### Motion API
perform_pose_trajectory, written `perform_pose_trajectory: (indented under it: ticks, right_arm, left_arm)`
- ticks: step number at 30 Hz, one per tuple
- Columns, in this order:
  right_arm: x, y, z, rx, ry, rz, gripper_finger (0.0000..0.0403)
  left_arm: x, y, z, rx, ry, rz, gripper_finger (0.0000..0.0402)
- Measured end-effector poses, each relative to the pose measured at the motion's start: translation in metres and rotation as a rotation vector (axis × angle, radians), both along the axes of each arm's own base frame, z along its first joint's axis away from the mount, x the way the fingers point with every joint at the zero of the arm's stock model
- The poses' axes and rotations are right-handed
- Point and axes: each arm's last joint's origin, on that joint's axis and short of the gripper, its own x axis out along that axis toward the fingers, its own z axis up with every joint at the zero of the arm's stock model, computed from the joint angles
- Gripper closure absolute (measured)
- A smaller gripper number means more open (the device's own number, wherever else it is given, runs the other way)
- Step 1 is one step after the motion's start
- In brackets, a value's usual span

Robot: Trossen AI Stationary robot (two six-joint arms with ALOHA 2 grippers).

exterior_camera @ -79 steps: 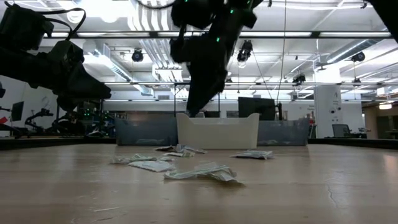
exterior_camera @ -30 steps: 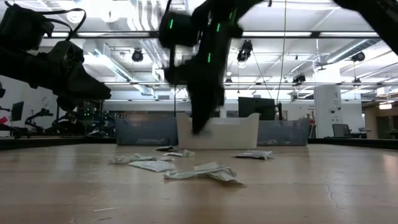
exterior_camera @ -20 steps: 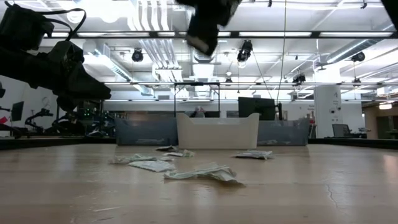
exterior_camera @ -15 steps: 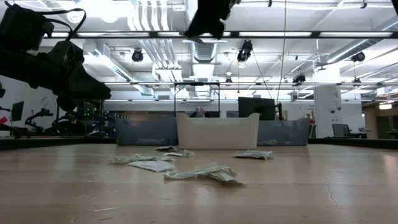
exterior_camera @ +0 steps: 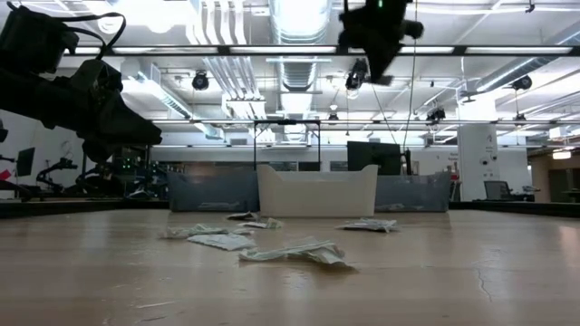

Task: Pick & Place First Aid Supplies
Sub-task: Put the orange ointment pack into the right black bin

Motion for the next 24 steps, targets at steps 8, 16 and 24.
perform_pose_trajectory:
  ticks: [8, 16, 24]
  right_arm:
    - [-0.022, -0.077, -0.015, 0.315, -0.097, -0.289, 0.0394]
    - [-0.052, -0.139, -0.027, 0.441, -0.21, -0.525, 0.0394]
    - [-0.044, -0.162, -0.062, 0.503, -0.242, -0.557, 0.0394]
  left_arm:
    - [0.0, 0.0, 0.0, 0.0, 0.0, 0.0, 0.0307]
    - [0.0, 0.0, 0.0, 0.0, 0.0, 0.001, 0.0307]
    - [0.0, 0.0, 0.0, 0.002, 0.0, 0.005, 0.0307]
